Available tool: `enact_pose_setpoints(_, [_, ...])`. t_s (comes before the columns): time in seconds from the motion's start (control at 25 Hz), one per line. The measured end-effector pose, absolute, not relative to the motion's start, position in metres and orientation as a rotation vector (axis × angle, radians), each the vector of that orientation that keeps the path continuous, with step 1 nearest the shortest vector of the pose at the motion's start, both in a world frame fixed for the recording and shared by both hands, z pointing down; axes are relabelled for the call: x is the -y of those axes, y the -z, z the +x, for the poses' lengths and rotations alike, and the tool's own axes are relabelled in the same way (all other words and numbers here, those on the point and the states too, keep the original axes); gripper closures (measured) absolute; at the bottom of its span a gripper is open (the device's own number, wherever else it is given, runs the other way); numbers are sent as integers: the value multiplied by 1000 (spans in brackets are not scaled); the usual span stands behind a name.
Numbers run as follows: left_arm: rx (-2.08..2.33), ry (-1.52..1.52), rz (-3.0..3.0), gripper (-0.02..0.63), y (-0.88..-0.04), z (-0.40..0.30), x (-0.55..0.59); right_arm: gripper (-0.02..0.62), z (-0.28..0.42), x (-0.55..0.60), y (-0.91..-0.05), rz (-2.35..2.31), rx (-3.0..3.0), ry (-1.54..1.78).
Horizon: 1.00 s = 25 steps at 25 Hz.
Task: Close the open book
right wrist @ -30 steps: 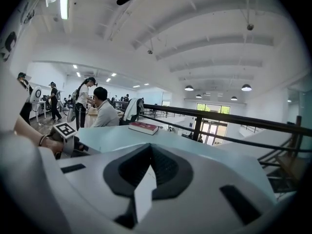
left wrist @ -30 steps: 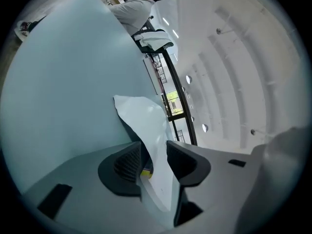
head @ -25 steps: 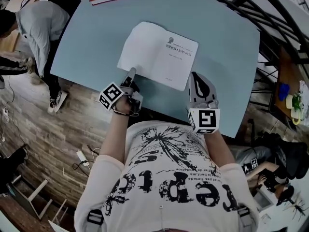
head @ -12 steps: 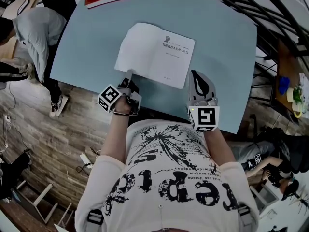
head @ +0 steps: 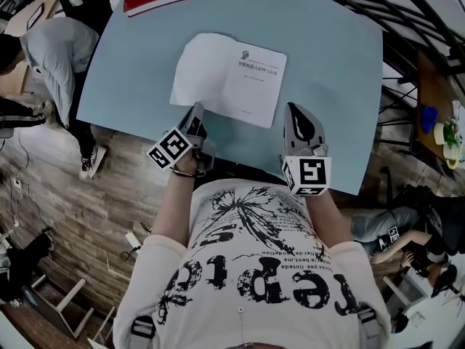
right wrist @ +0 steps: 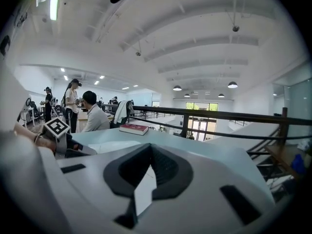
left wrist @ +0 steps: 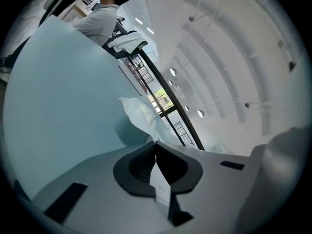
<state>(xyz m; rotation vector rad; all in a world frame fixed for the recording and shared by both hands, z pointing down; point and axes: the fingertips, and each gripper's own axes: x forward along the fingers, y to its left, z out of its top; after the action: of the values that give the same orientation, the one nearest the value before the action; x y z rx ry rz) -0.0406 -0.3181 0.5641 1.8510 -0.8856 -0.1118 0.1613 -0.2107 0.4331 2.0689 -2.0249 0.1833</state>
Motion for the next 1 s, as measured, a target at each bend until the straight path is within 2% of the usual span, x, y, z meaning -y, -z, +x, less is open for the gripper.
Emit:
enact_pose_setpoints(0.56, [942, -247, 2201, 586, -558, 16, 279, 584, 192, 177, -440, 2110, 2004, -210])
enact_pose_setpoints(1.0, [836, -841, 2593, 586, -594, 70, 243, 584, 214, 153, -446, 2154, 1962, -242])
